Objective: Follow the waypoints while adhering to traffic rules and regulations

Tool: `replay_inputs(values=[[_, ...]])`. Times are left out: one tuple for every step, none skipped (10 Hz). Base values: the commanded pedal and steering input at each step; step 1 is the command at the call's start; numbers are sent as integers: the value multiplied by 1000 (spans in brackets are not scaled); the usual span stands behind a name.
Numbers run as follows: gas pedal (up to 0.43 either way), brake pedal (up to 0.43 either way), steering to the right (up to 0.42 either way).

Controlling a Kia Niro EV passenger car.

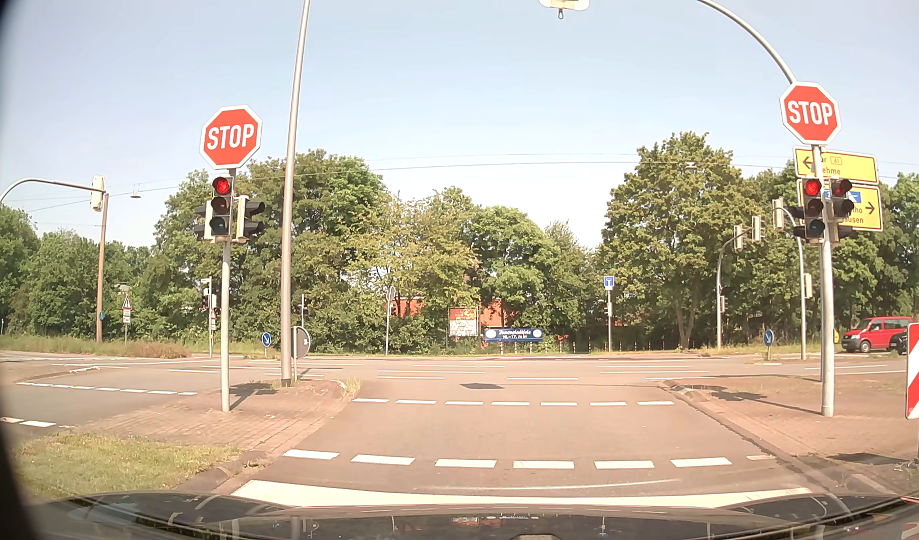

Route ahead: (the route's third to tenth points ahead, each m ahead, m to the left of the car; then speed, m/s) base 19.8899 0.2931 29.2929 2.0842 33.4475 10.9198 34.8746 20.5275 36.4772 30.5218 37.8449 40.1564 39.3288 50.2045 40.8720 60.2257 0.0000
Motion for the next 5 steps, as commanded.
replay_inputs(values=[[0, 244, 1], [0, 244, 1], [0, 244, 1], [0, 244, 1], [0, 244, 1]])
